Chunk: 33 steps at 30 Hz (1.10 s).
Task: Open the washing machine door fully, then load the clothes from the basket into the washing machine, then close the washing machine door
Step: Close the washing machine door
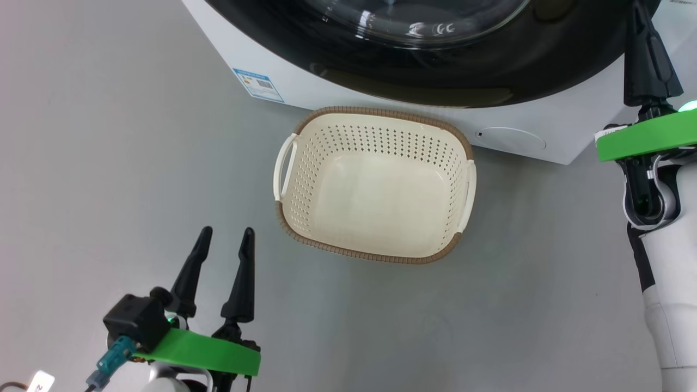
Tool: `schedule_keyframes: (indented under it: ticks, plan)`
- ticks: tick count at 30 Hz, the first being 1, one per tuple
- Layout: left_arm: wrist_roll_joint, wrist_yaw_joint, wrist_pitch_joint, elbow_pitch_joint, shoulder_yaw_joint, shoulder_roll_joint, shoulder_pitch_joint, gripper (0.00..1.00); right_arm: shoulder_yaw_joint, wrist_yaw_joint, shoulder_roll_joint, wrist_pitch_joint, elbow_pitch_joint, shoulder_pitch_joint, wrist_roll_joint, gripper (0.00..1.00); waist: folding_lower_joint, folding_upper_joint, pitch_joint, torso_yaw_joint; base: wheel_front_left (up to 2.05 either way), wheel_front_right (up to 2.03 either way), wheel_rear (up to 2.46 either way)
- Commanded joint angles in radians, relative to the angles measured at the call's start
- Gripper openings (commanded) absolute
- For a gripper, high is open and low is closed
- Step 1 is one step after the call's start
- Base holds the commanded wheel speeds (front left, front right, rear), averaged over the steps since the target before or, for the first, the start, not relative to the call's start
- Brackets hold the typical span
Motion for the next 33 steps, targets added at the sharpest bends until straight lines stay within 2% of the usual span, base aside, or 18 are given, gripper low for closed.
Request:
schedule_keyframes:
  ticks: [1, 8, 14, 15, 17, 18, 19, 20, 33]
  plan:
    - [-0.009, -0.002, -0.006, -0.024, 0.032, 0.013, -0.027, 1.00, -0.007, 0.000, -0.001, -0.005, -0.016, -0.042, 0.014, 0.00, 0.0000, 0.0000, 0.005, 0.000, 0.00, 0.00, 0.00]
    - [-0.005, -0.002, -0.006, -0.017, 0.031, 0.013, -0.033, 1.00, 0.027, 0.000, -0.001, -0.005, -0.013, -0.036, 0.012, 0.00, 0.0000, 0.0000, 0.003, -0.004, 0.00, 0.00, 0.00]
    - [0.001, -0.002, -0.006, 0.003, 0.036, 0.013, -0.023, 1.00, 0.101, 0.000, -0.013, -0.005, -0.025, 0.033, 0.020, 0.00, 0.0000, 0.0000, -0.028, -0.018, 0.00, 0.00, 0.00]
    - [0.002, -0.002, -0.006, 0.007, 0.038, 0.013, -0.020, 1.00, 0.110, 0.000, -0.015, -0.005, -0.030, 0.049, 0.022, 0.11, 0.0000, 0.0000, -0.034, -0.023, 0.00, 0.00, 0.00]
    - [0.007, -0.002, -0.006, 0.019, 0.042, 0.013, -0.015, 1.00, 0.133, 0.000, -0.017, -0.005, -0.037, 0.085, 0.022, 0.42, 0.0000, 0.0000, -0.049, -0.033, 0.00, 0.00, 0.00]
    - [0.011, -0.002, -0.006, 0.025, 0.045, 0.013, -0.013, 1.00, 0.145, 0.000, -0.018, -0.005, -0.041, 0.103, 0.022, 0.63, 0.0000, 0.0000, -0.057, -0.039, 0.00, 0.00, 0.00]
    - [0.018, -0.002, -0.006, 0.032, 0.047, 0.013, -0.011, 1.00, 0.152, 0.000, -0.019, -0.005, -0.044, 0.121, 0.022, 0.91, 0.0000, 0.0000, -0.065, -0.045, 0.00, 0.00, 0.00]
    - [0.024, -0.002, -0.006, 0.039, 0.049, 0.013, -0.008, 1.00, 0.162, 0.000, -0.021, -0.005, -0.047, 0.140, 0.022, 1.00, 0.0000, 0.0000, -0.075, -0.050, 0.00, 0.00, 0.00]
    - [0.024, -0.002, -0.006, 0.083, 0.085, 0.054, 0.016, 1.00, 0.180, 0.000, -0.042, -0.005, -0.074, 0.349, 0.022, 1.00, 0.0000, 0.0000, -0.166, -0.156, 0.00, 0.00, 0.00]
